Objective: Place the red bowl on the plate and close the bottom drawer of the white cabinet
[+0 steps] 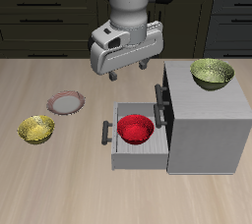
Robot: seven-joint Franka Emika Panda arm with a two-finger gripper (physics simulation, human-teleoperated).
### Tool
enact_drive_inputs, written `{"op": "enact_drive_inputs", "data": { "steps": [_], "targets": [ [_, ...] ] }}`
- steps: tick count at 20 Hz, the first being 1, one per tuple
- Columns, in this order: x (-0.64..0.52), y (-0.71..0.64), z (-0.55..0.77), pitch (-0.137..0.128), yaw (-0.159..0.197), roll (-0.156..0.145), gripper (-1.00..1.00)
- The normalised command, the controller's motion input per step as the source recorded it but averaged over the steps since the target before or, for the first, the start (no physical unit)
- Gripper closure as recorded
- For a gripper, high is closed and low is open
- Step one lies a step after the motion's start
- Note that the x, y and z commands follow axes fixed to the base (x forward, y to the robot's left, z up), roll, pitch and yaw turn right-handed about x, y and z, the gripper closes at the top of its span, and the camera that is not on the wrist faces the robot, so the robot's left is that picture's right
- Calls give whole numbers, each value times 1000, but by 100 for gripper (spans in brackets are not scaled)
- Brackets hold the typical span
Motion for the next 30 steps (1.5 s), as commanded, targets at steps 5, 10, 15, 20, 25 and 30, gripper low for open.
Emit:
{"op": "enact_drive_inputs", "data": {
  "steps": [5, 10, 15, 20, 25, 30],
  "targets": [
    [-24, -164, -13, 25, 255, 5, -100],
    [28, 15, -9, 10, 301, 45, -100],
    [-46, 74, -68, -11, 346, 33, -100],
    [-63, 137, -140, -29, 341, 38, -100],
    [-80, -7, -238, -2, 254, -25, -100],
    [-89, -59, -151, 29, 129, -5, -100]
  ]
}}
